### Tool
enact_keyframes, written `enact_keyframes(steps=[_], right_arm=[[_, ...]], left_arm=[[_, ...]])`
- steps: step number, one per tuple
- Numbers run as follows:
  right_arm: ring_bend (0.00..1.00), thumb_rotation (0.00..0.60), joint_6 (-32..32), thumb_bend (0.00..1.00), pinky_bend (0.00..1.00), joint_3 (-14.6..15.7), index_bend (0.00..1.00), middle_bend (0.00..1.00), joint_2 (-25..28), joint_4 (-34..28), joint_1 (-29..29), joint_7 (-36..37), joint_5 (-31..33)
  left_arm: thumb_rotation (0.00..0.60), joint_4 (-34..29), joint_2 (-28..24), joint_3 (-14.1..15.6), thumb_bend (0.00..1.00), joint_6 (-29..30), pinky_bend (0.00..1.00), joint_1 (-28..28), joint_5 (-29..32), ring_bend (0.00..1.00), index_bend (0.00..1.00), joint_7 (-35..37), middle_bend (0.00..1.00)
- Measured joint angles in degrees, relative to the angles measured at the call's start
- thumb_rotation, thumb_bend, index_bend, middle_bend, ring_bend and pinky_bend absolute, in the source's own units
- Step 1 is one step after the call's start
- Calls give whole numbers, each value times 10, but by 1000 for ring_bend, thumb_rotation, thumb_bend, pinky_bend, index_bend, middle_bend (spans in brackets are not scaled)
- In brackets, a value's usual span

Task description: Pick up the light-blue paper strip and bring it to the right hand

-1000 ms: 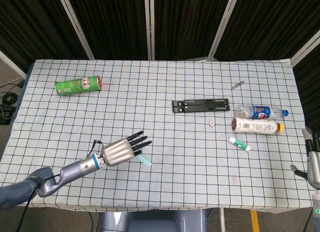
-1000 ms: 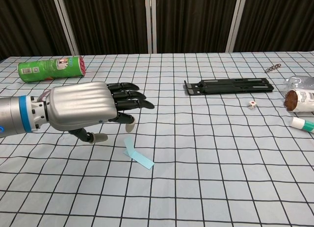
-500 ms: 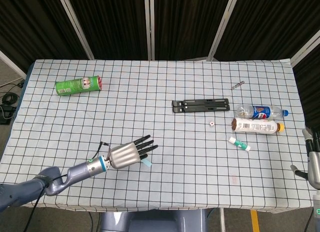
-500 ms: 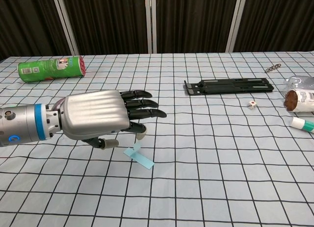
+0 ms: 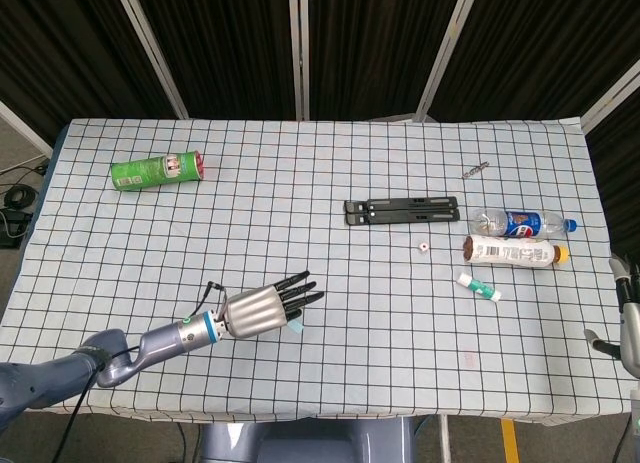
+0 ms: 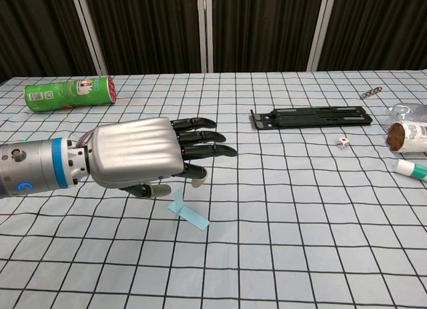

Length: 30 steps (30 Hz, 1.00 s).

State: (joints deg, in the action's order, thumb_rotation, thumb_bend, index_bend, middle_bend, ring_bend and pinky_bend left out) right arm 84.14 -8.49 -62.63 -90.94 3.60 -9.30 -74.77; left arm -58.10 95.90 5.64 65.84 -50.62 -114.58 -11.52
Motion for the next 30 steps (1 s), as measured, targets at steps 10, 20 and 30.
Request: enact_keyframes(steps=[10, 20, 30], right_arm=[[0, 600, 1, 0, 0, 0, 0, 0, 2, -2, 0, 3, -1], [0, 600, 3, 0, 0, 0, 0, 0, 3, -3, -1, 6, -3], [0, 600, 5, 0, 0, 1, 0, 0, 6, -5, -2, 10, -6]], left_arm=[[600, 11, 8, 14, 429, -7, 0, -1, 8, 0, 454, -6, 0], [600, 15, 14, 18, 447, -5, 0, -3, 14, 0, 528, -8, 0], [600, 11, 15, 19, 500, -3, 0, -6, 20, 0, 590, -19, 0]])
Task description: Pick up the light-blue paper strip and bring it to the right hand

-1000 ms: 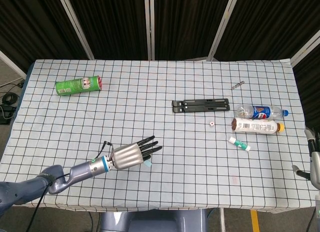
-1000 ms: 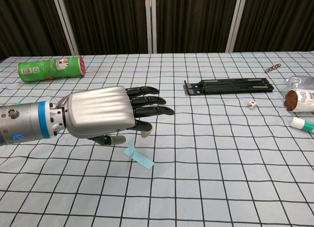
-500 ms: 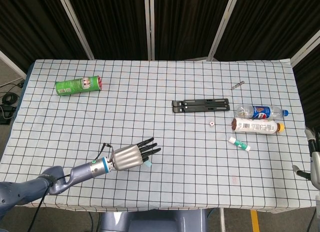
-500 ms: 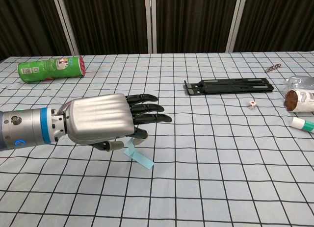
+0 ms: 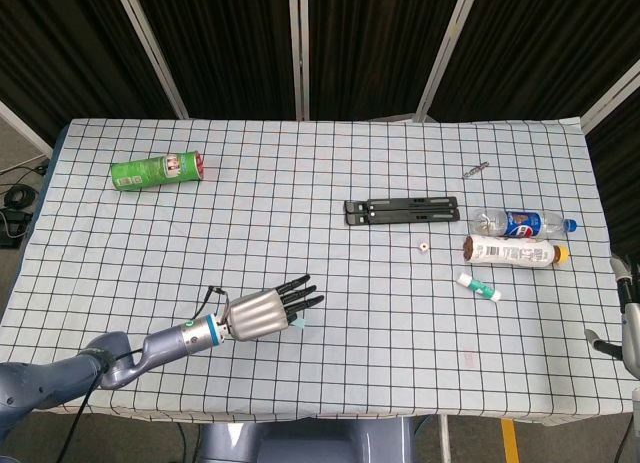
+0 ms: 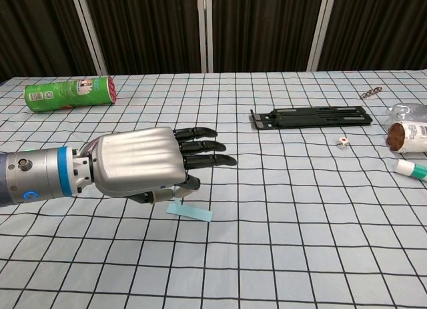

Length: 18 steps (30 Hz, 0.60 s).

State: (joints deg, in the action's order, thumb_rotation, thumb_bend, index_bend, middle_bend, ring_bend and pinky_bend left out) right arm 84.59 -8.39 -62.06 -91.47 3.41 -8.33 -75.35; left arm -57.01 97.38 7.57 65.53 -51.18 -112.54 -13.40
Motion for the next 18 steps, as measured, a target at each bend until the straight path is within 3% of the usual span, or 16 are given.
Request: enact_keyframes(steps=[11, 18], right_arm=[[0, 600, -1, 0, 0, 1, 0, 0, 0, 0, 0, 0, -2], [0, 600, -10, 0, 0, 3, 0, 0, -7, 5, 5, 6, -3]], left_arm=[[600, -12, -3, -6, 539, 8, 0, 4, 17, 0, 841, 5, 0], [600, -81, -34, -33, 540, 11, 0, 9, 52, 0, 879, -1, 0]])
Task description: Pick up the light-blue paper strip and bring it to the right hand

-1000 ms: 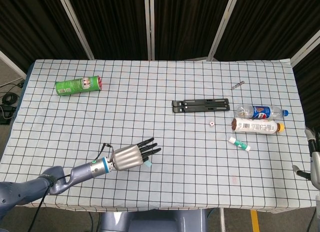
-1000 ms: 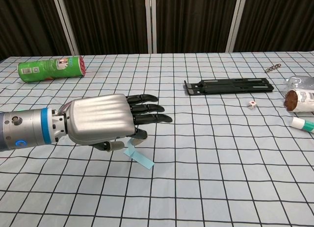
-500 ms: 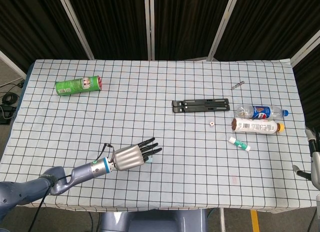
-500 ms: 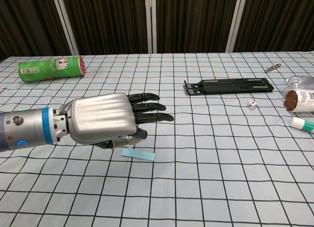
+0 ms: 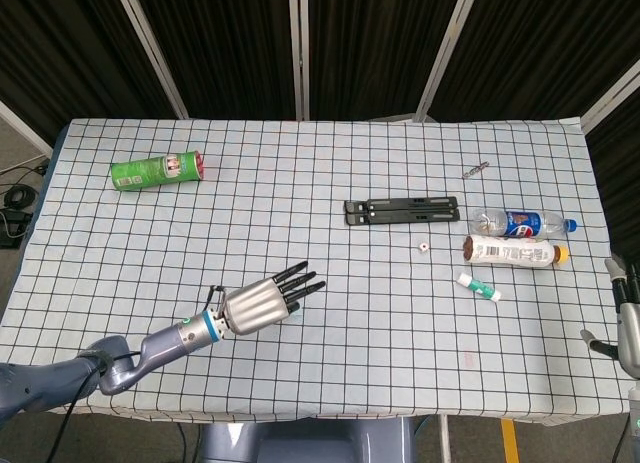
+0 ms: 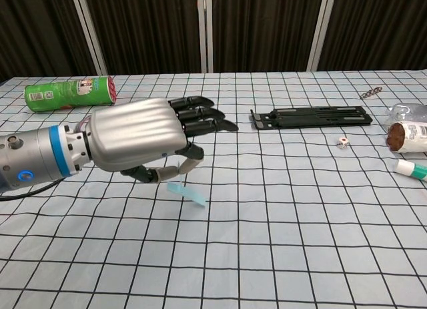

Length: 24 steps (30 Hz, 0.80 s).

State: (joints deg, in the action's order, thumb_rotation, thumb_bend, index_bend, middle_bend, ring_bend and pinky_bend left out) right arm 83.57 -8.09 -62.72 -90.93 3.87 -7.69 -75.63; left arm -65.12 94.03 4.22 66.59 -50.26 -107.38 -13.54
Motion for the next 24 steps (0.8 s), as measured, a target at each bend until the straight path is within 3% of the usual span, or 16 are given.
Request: enact_keyframes(steps=[6, 11, 16, 24], right_arm=[[0, 600, -24, 0, 0, 3, 0, 0, -7, 2, 10, 15, -2], [0, 600, -82, 0, 0, 2, 18, 0, -3, -6, 50, 38, -22], [0, 600, -129, 0, 0, -11, 138, 0, -8, -16, 102, 82, -38], [0, 600, -202, 59, 0, -31, 290, 0, -40, -11, 160, 166, -34]], left_arm=[[600, -90, -42, -31, 541, -15, 0, 9, 54, 0, 886, -34, 0], [600, -209, -94, -71, 541, -52, 0, 15, 147, 0, 887, -108, 0], [600, -311, -130, -118, 546, -78, 0, 19, 258, 0, 888, -201, 0], [600, -369, -128, -172, 569, -77, 0, 10, 391, 0, 888, -284, 0]])
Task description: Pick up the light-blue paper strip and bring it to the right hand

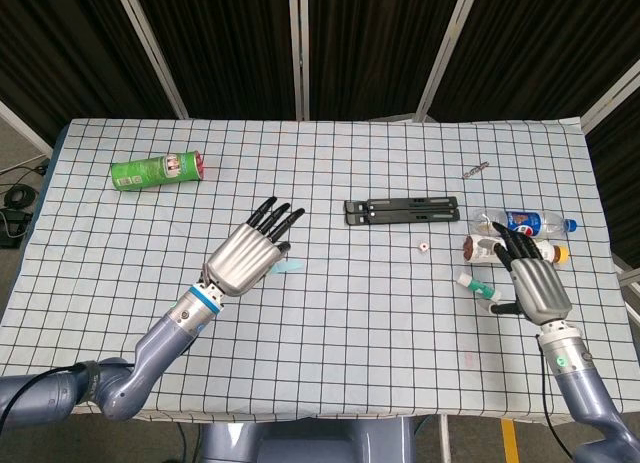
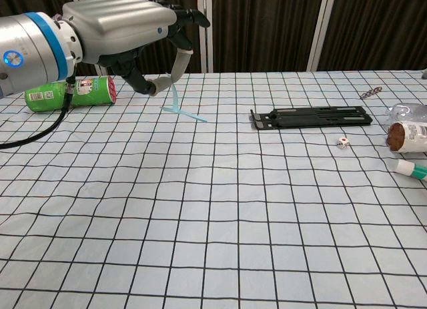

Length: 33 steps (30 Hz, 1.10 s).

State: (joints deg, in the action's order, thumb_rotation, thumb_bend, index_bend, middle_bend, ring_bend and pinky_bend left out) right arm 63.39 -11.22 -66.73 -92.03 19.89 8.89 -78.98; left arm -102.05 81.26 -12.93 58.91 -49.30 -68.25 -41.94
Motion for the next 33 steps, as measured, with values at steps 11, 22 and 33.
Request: enact_keyframes(steps=[11, 22, 33], right_arm=[[0, 600, -62, 72, 0, -42, 393, 0, -75, 8, 82, 76, 38], [0, 600, -78, 80, 0, -59, 447, 22, -148, 24, 132, 50, 73], [0, 600, -63, 86, 0, -69, 462, 36, -203, 36, 161, 11, 101]], left_arm=[[600, -11, 51, -44, 570, 8, 0, -54, 125, 0, 888, -44, 0], [600, 32, 105, -72, 571, 16, 0, -110, 190, 0, 888, -52, 0], [600, 65, 148, -91, 598, 41, 0, -156, 237, 0, 888, -61, 0]])
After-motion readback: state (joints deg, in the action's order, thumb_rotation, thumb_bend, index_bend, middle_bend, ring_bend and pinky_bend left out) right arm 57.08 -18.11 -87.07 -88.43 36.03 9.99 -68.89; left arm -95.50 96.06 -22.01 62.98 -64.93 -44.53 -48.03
